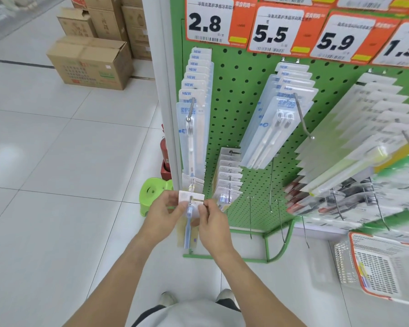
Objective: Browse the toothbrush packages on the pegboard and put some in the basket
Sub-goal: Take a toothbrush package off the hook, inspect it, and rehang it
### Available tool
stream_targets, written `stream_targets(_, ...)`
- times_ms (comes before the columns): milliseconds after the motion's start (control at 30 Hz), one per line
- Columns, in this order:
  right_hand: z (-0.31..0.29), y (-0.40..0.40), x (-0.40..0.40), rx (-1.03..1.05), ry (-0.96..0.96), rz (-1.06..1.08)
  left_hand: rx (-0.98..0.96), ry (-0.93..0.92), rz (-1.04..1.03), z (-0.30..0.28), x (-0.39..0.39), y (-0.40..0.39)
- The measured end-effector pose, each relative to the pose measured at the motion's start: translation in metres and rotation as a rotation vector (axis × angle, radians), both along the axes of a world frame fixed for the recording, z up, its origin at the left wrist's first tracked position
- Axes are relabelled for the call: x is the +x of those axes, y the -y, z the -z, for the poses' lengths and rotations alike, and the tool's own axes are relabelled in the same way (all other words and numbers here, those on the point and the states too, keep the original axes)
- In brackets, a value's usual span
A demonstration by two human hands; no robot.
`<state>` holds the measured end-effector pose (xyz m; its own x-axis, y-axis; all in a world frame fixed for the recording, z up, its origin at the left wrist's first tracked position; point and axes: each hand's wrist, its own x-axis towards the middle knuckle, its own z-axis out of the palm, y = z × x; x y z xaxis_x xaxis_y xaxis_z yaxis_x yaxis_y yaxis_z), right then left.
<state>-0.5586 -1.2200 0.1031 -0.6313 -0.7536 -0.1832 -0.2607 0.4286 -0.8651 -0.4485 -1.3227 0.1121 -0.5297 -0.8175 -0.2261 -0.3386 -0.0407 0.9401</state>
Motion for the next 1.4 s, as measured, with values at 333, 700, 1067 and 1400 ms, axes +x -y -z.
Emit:
stream_targets(333,-0.024,-0.023,0.008,-0.076,0.105,-0.079,0.121,-0.076,0.054,-0.016,0.026,-0.024)
stream_targets(700,-0.051,-0.054,0.009,-0.144,0.220,-0.166,0.179,-0.156,0.016,-0.060,0.040,-0.055)
stream_targets(1067,-0.069,-0.062,-0.004,-0.263,0.173,0.000,0.044,-0.023,0.142,-0.068,0.022,-0.080)
stream_targets(1400,-0.058,-0.065,-0.022,-0.368,0.145,0.014,0.131,-0.063,0.183,-0.073,0.013,-0.096)
